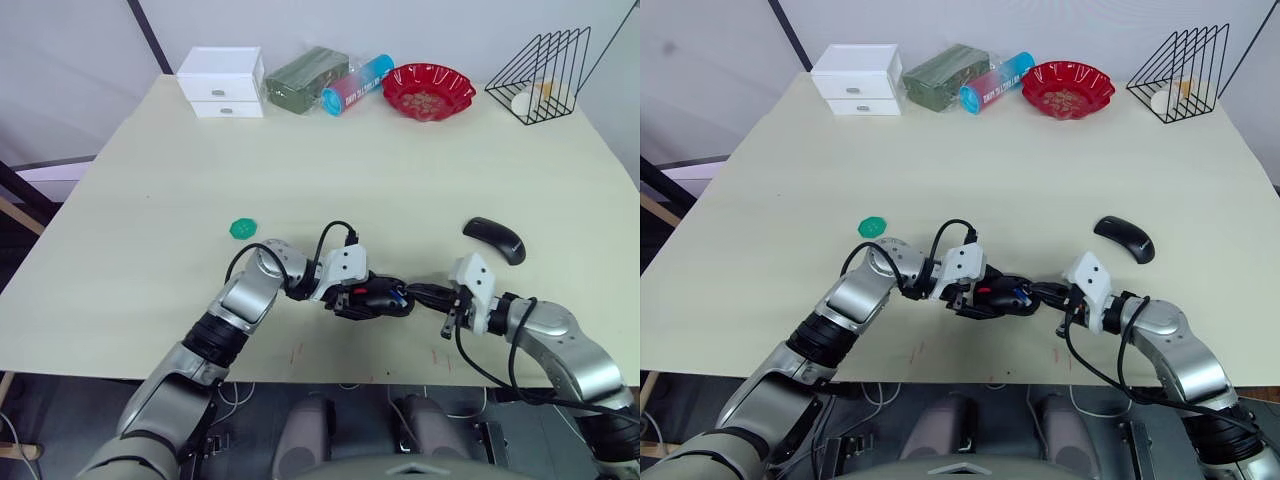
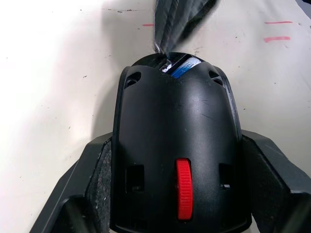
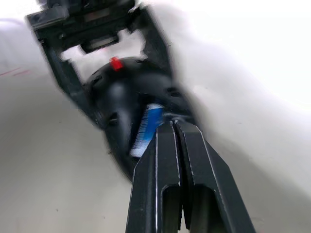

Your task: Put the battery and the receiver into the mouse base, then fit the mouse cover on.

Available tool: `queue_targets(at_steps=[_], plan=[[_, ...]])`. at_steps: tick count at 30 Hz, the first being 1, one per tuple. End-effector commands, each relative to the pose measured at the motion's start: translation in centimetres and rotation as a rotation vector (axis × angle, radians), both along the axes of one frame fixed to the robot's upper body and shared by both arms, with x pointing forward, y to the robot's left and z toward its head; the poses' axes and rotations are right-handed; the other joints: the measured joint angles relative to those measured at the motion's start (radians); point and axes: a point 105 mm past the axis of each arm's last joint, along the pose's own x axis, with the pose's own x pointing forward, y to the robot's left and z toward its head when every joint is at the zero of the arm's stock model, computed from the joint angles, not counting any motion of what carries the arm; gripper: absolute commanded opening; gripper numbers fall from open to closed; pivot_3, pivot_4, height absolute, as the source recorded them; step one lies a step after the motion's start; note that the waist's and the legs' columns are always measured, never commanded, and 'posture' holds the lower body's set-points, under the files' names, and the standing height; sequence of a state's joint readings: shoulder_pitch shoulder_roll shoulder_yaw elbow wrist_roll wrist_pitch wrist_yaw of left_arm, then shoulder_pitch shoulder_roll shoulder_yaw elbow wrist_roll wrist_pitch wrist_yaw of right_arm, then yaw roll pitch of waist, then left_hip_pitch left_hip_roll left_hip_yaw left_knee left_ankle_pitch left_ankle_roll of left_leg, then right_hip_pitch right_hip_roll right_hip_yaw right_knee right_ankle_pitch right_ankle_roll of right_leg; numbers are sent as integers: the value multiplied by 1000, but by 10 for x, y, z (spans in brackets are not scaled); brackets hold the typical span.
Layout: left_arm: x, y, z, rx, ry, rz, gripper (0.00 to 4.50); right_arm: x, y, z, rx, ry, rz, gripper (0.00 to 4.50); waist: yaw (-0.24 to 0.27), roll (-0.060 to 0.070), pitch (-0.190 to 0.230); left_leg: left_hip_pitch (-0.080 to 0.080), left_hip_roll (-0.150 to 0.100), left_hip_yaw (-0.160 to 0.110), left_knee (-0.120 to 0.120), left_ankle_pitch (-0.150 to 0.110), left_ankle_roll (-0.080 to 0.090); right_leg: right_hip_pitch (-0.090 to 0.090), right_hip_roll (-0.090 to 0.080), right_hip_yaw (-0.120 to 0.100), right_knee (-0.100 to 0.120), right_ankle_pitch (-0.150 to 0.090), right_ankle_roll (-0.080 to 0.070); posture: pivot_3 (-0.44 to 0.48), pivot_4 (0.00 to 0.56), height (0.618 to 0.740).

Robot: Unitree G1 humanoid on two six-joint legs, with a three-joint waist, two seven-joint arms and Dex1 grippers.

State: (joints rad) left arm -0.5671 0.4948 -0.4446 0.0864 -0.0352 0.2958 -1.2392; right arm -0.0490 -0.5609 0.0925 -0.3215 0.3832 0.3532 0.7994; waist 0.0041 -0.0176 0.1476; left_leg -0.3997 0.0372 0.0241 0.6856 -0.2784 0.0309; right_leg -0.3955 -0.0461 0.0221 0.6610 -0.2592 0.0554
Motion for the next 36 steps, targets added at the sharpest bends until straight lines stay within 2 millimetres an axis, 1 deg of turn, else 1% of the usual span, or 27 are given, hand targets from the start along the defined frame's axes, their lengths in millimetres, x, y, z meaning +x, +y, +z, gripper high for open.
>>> queue_targets(at_steps=[1,7,9,12,17,19,22,23,25,28,30,32,33,36], plan=[[-8,-1,-7,33,21,-42,2966,-4,-17,22,47,-119,-14,59,2,0,0,0,0,0,0,0,0,0,0,0,0,0,0,0,150,740],[-8,-1,-6,28,18,-42,2966,-19,-46,10,-27,-106,-25,59,5,0,0,0,0,0,0,0,0,0,0,0,0,0,0,0,150,740],[-7,-2,-6,28,17,-41,2966,-27,-59,8,-39,-109,-18,59,6,0,0,0,0,0,0,0,0,0,0,0,0,0,0,0,150,740],[-6,-1,-6,28,14,-38,2966,-34,-79,7,-51,-117,-36,59,6,0,0,0,0,1,0,0,0,0,0,1,0,0,0,0,150,740],[-6,0,-5,31,13,-36,2966,-44,-98,10,-56,-143,-25,59,6,1,0,0,0,1,0,0,0,0,0,1,0,0,0,0,150,740],[-6,1,-5,33,11,-37,2966,-50,-99,16,-19,-197,28,59,6,1,0,1,0,1,0,0,0,0,0,1,0,0,0,0,150,740],[-5,1,-5,35,9,-37,2966,-51,-108,21,-3,-189,45,59,6,1,1,1,0,1,0,0,0,0,0,1,0,0,0,0,150,740],[-5,1,-5,35,9,-37,2966,-51,-110,23,12,-186,43,277,6,1,1,1,0,1,0,0,0,0,0,1,0,0,0,0,150,740],[-5,1,-5,35,8,-36,2966,-52,-112,28,42,-192,44,907,6,1,1,1,0,1,0,0,0,0,0,1,0,0,0,0,150,740],[-4,1,-5,34,7,-33,2966,-56,-117,31,59,-202,52,2462,7,1,1,1,0,1,0,0,0,0,0,1,0,0,0,0,150,740],[-4,1,-5,33,6,-31,2966,-60,-119,29,41,-197,72,3328,7,1,1,1,0,1,0,0,0,0,0,1,0,0,0,0,150,740],[-4,1,-5,33,6,-33,2966,-61,-121,28,36,-192,77,4324,7,1,1,1,0,1,0,0,0,0,0,1,0,0,0,0,150,740],[-4,1,-5,33,6,-32,2966,-62,-122,28,44,-187,80,4479,7,1,1,1,0,1,0,0,0,0,0,1,0,0,0,0,150,740],[-4,1,-4,31,7,-31,2966,-64,-123,27,43,-183,102,4479,7,1,1,1,0,1,0,0,0,0,0,2,0,0,0,0,150,740]])
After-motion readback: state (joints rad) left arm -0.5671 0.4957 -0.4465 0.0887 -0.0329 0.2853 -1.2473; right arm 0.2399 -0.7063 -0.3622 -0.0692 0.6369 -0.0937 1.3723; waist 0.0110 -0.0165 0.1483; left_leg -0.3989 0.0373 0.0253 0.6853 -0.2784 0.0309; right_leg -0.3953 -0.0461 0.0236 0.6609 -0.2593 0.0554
